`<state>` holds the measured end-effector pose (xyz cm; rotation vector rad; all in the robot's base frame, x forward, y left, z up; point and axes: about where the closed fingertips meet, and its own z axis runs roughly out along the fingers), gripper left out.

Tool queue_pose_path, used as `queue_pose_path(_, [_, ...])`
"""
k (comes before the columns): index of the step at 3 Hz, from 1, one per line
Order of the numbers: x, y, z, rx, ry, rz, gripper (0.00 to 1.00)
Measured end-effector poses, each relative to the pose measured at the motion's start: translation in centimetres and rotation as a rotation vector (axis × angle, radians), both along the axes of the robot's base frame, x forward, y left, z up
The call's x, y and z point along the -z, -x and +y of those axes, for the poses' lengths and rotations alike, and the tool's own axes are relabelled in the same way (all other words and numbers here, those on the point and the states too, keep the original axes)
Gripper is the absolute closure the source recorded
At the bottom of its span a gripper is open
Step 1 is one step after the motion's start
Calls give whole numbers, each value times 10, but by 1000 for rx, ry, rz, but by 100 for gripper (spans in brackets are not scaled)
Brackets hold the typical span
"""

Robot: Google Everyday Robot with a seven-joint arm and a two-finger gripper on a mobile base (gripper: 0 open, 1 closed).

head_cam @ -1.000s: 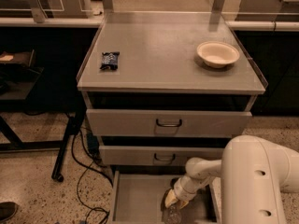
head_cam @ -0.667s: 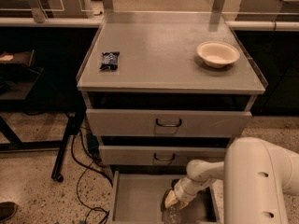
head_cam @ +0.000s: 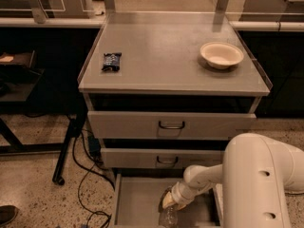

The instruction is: Place water bottle into bottom drawer

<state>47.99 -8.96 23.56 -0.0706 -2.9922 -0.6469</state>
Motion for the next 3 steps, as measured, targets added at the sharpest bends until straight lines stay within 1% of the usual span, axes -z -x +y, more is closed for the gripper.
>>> queue_pose_path(1, [2,-10,4,24,-15,-34,100])
queue_pose_path(2, [2,-11,5,26,-16,-36,100])
queue_pose_path(3, [11,-19,4,33,-5,-38,100])
